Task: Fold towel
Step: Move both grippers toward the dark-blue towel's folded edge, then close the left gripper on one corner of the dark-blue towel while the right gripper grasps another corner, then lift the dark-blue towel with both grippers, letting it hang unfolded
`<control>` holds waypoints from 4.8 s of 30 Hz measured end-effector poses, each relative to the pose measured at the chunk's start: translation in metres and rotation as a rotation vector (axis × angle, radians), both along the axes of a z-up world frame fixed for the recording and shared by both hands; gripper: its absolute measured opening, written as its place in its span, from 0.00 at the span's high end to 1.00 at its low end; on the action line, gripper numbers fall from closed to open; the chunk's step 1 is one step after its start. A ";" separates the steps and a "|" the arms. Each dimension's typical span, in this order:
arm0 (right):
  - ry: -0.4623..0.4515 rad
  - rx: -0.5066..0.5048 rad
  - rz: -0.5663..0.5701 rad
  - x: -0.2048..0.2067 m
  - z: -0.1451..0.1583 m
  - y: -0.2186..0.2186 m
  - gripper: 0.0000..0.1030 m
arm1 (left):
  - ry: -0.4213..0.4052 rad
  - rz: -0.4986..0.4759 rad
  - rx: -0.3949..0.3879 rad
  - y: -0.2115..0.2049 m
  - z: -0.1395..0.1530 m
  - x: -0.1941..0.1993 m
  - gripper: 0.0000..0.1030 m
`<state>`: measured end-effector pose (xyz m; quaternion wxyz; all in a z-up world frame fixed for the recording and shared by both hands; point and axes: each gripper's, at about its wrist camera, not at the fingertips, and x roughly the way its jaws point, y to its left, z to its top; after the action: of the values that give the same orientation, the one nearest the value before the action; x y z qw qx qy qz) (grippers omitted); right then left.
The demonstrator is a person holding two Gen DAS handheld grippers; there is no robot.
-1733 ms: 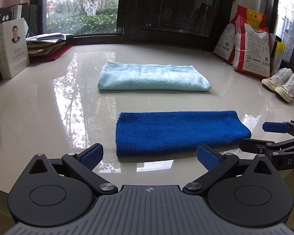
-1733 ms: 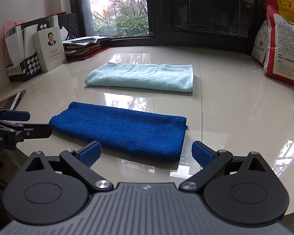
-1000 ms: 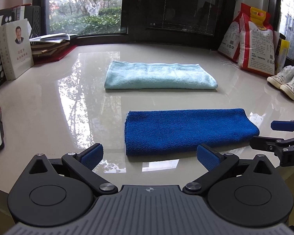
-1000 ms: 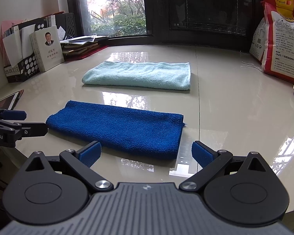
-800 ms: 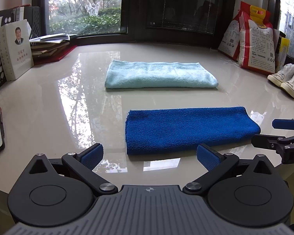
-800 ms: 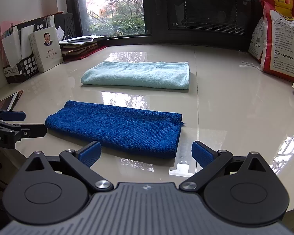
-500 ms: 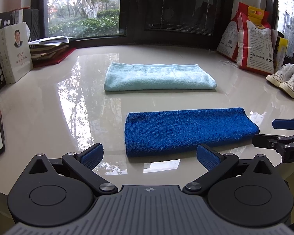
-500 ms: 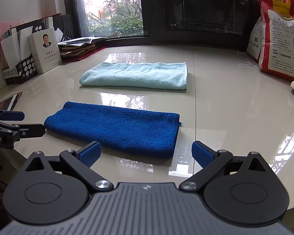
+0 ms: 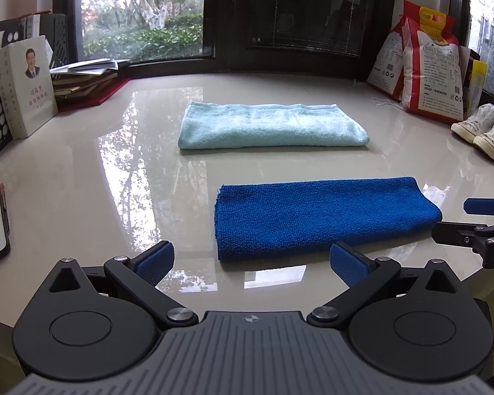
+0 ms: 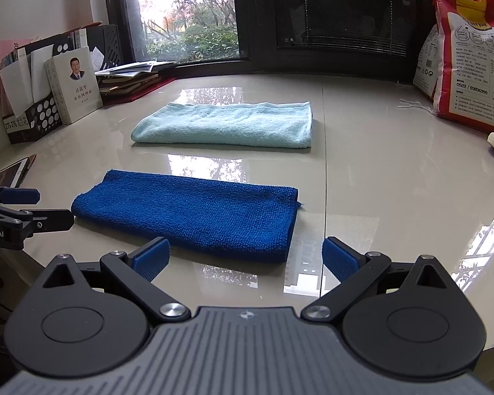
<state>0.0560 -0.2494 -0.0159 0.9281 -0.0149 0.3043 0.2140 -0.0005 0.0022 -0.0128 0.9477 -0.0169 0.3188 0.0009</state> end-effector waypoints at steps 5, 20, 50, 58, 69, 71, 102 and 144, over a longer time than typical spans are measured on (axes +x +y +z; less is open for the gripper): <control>-0.001 0.000 -0.002 0.000 0.001 -0.001 0.03 | -0.003 0.000 0.012 -0.001 0.000 0.000 0.01; 0.001 0.001 -0.003 0.000 0.002 -0.001 0.03 | 0.005 -0.004 0.006 0.000 0.000 -0.001 0.01; 0.006 -0.007 -0.009 0.003 -0.003 0.001 0.03 | -0.005 -0.010 0.018 0.006 -0.003 0.001 0.17; -0.002 0.002 -0.008 0.007 -0.005 0.000 0.04 | 0.002 -0.019 0.002 0.013 -0.006 0.009 0.38; 0.027 0.031 0.019 0.014 -0.010 -0.004 0.32 | 0.029 -0.032 -0.045 0.028 -0.016 0.023 0.63; 0.031 0.034 0.020 0.013 -0.010 -0.005 0.33 | 0.030 -0.039 -0.060 0.032 -0.017 0.024 0.69; -0.003 0.190 0.063 -0.012 0.034 -0.043 0.99 | -0.150 -0.160 -0.230 0.032 0.042 -0.009 0.97; 0.031 0.191 -0.010 -0.019 0.021 -0.067 0.97 | -0.041 -0.424 -0.252 -0.078 0.045 0.099 0.95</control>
<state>0.0366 -0.3164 0.0046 0.9215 0.0785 0.2971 0.2376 0.0987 -0.0756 0.0321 0.9234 -0.0679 0.2935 -0.2379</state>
